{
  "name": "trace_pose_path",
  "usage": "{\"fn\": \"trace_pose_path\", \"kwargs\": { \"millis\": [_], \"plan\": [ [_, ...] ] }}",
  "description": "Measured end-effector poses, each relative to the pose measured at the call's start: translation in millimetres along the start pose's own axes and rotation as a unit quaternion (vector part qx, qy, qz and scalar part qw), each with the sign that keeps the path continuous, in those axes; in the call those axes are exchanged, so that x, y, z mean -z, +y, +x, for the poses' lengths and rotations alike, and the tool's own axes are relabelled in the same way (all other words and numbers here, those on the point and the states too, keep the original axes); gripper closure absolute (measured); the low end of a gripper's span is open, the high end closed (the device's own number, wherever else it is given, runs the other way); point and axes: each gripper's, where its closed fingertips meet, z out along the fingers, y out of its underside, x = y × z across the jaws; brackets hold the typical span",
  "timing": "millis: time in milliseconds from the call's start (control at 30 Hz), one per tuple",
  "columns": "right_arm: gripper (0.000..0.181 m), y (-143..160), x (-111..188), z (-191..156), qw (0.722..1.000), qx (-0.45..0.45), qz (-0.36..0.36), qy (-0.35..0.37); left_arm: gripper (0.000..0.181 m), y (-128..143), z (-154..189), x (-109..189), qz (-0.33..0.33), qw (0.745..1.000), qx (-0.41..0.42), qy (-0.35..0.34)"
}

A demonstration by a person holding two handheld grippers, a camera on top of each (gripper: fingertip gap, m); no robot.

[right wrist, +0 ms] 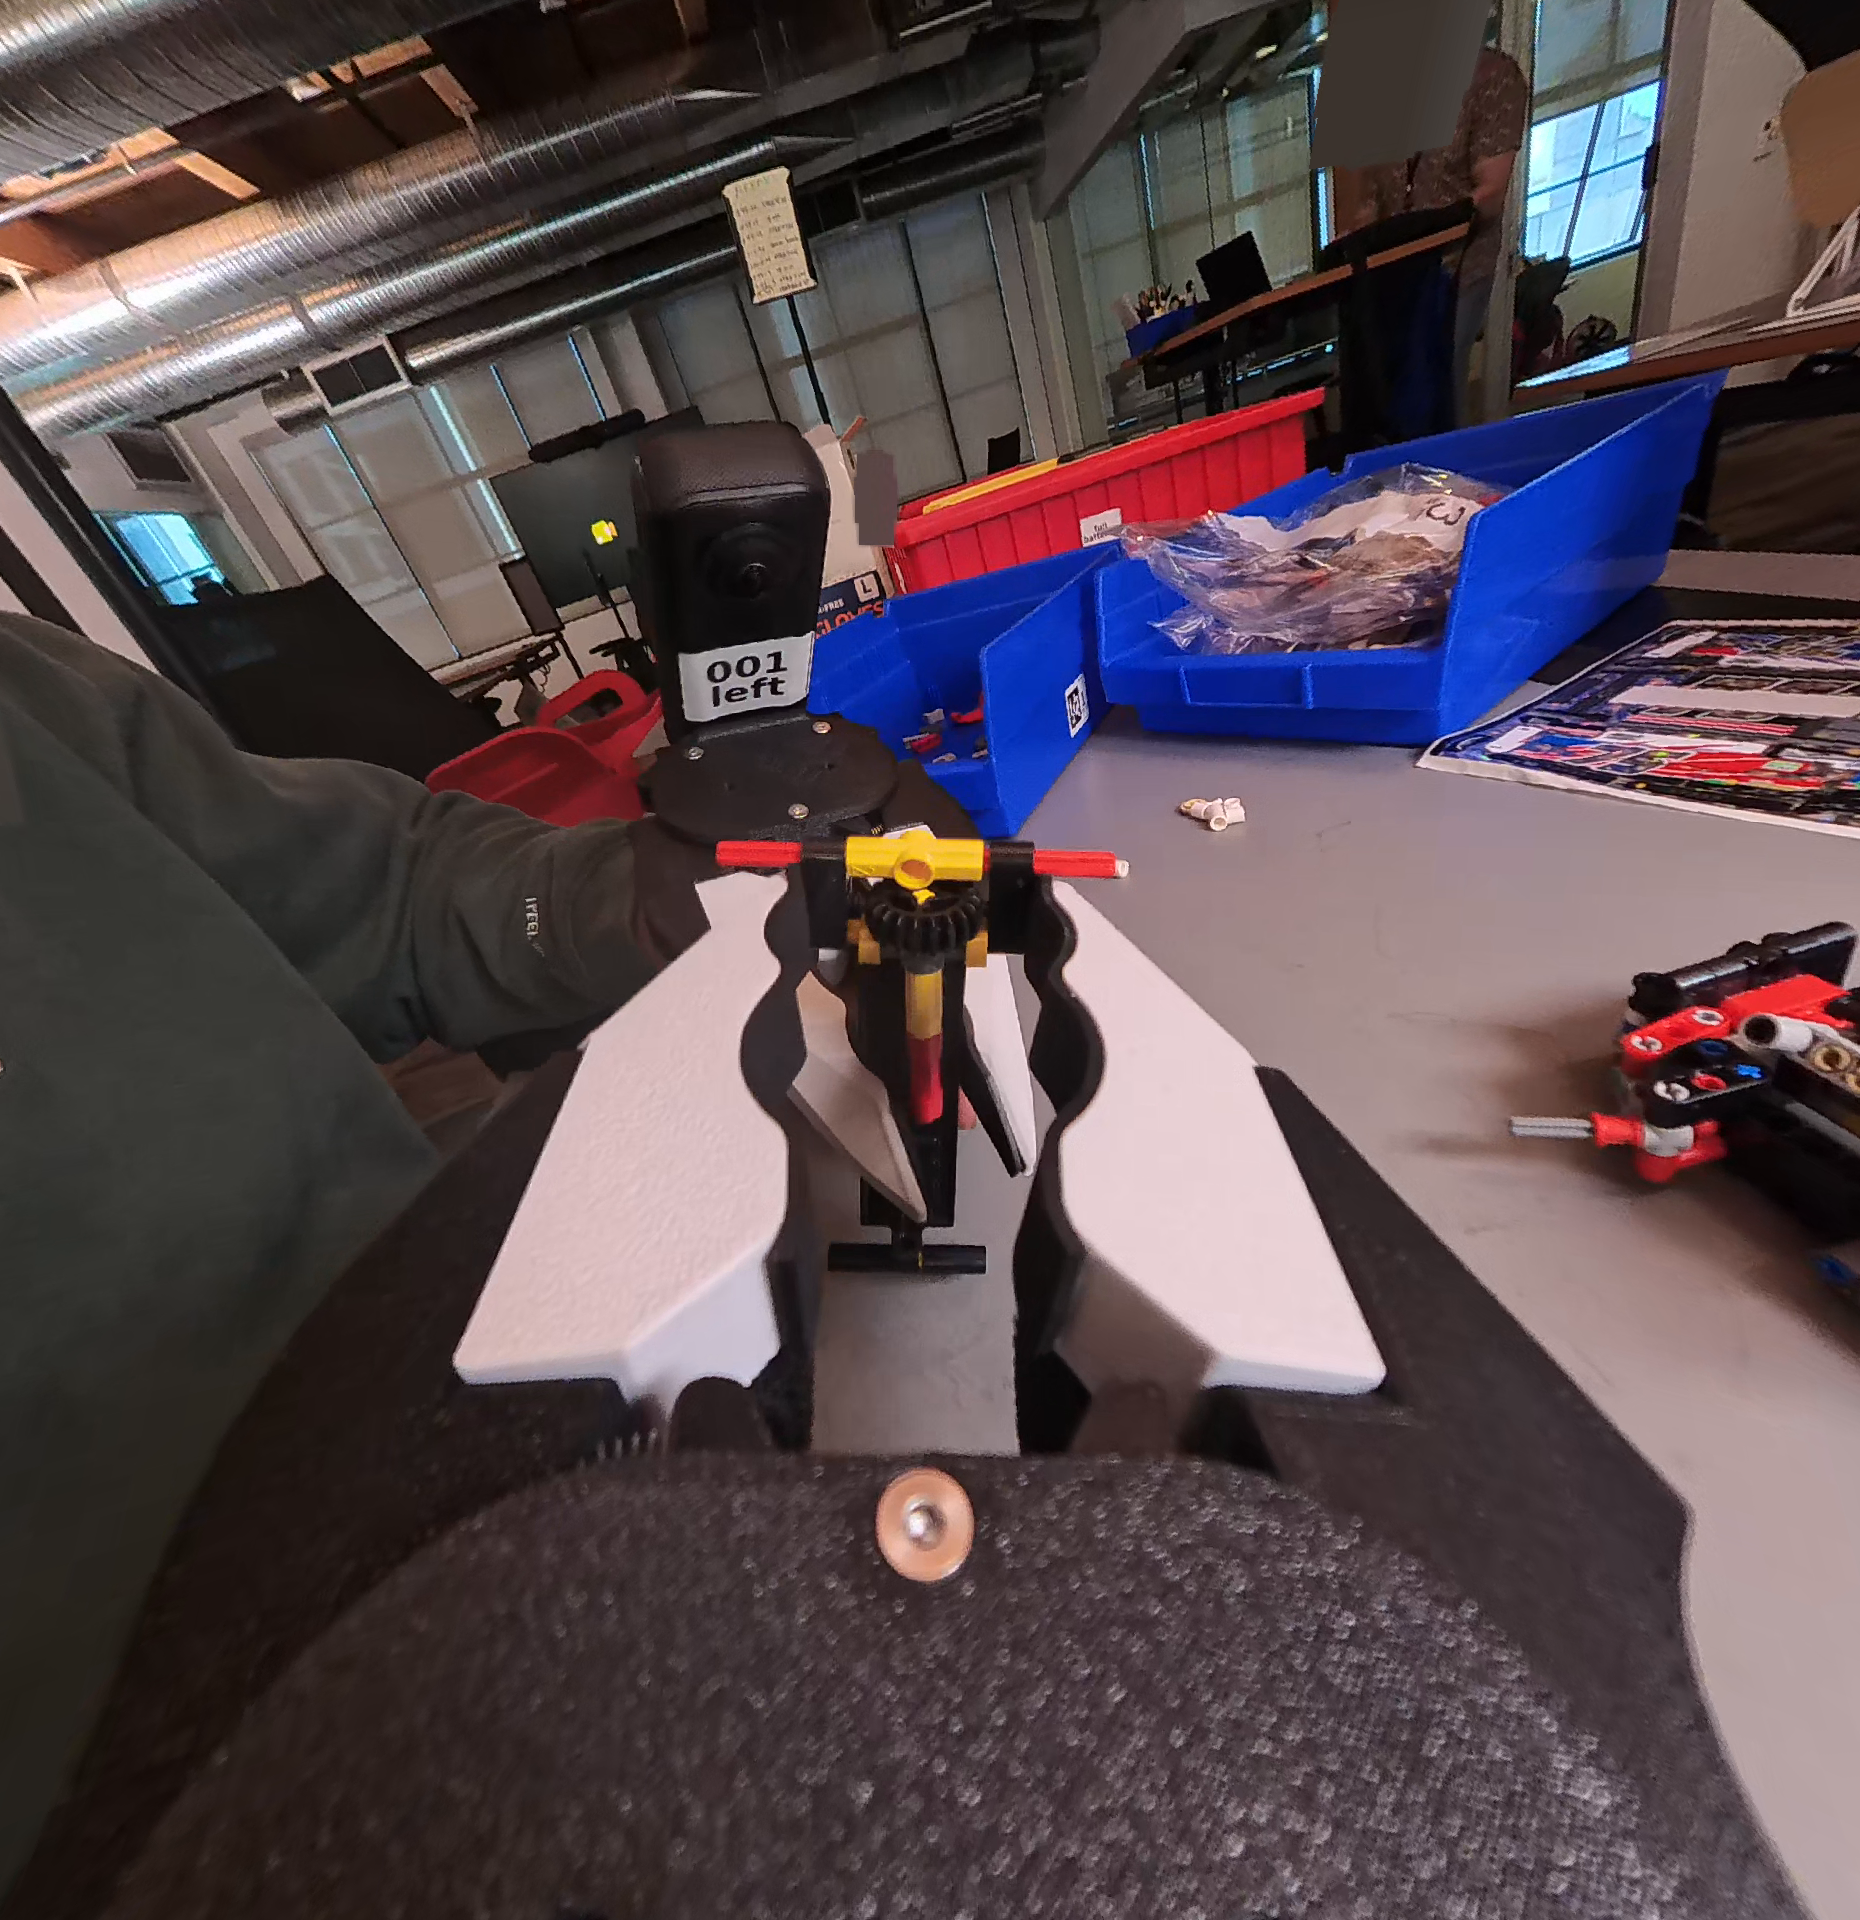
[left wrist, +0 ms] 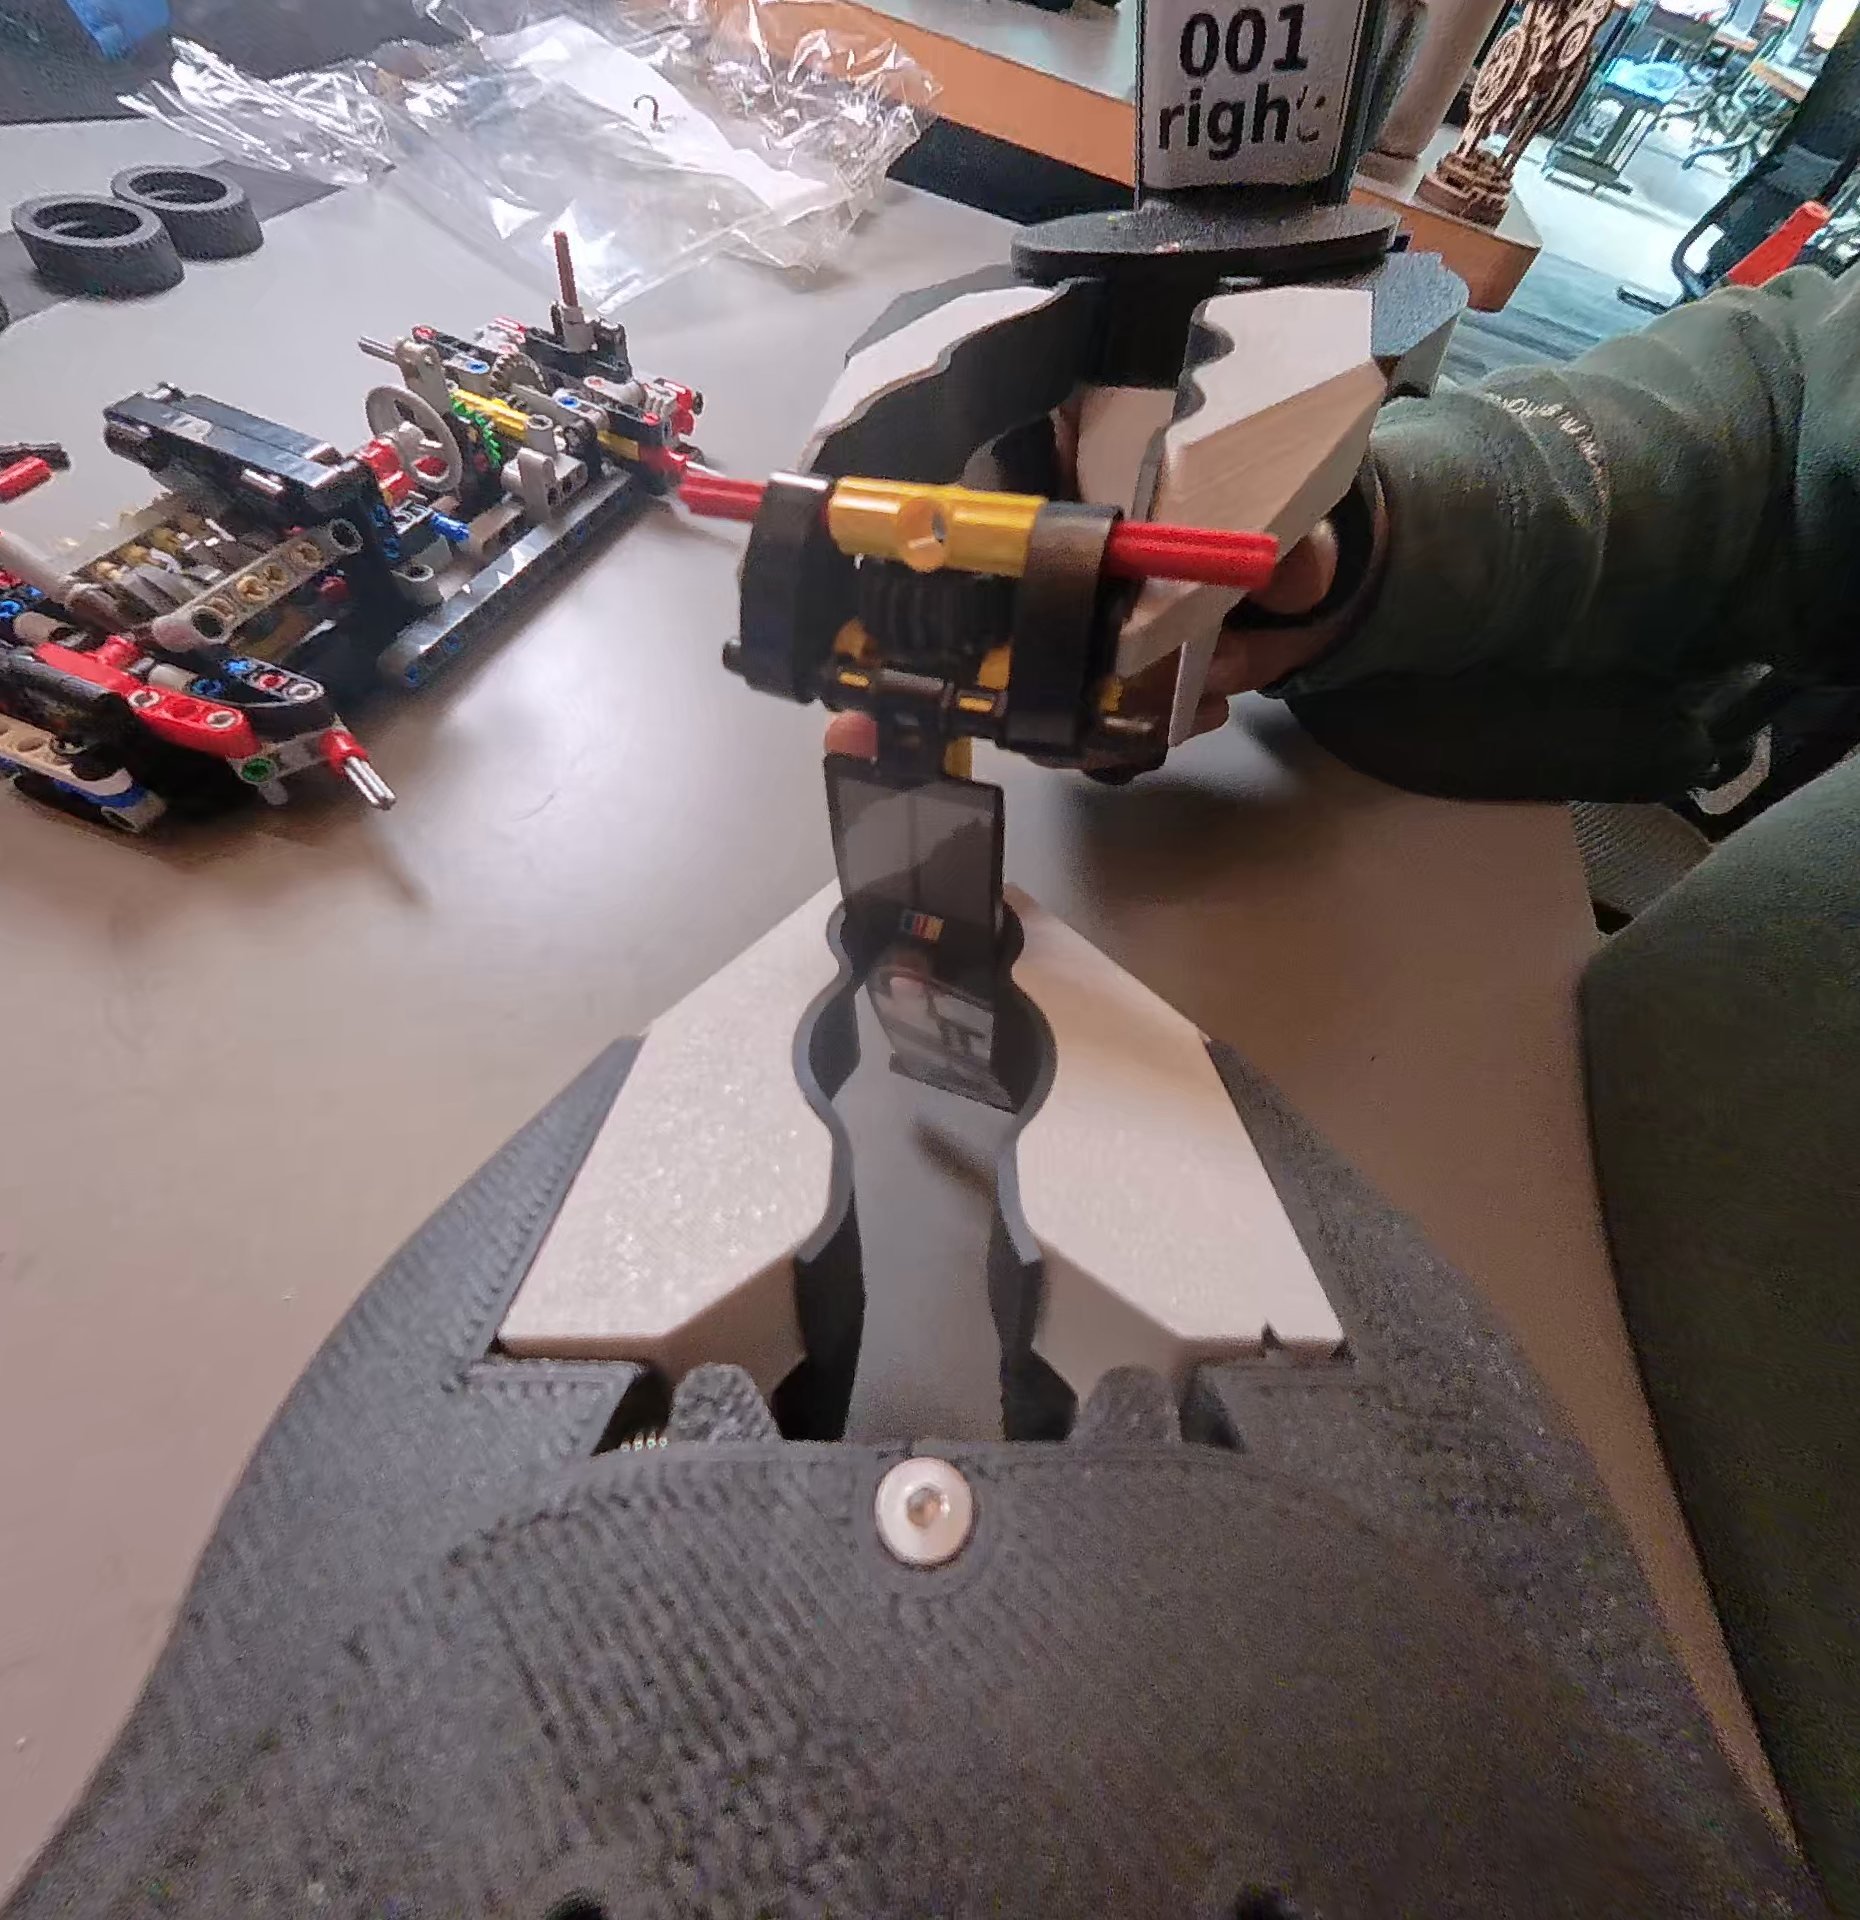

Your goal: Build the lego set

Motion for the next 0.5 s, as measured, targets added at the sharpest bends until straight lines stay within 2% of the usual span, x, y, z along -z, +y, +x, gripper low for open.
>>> {"fn": "trace_pose_path", "kwargs": {
  "millis": [500],
  "plan": [
    [0.142,-9,-1,-9,1.000,0.013,0.014,-0.010,0.163,-10,7,4,0.033,0.999,-0.009,0.017]
  ]
}}
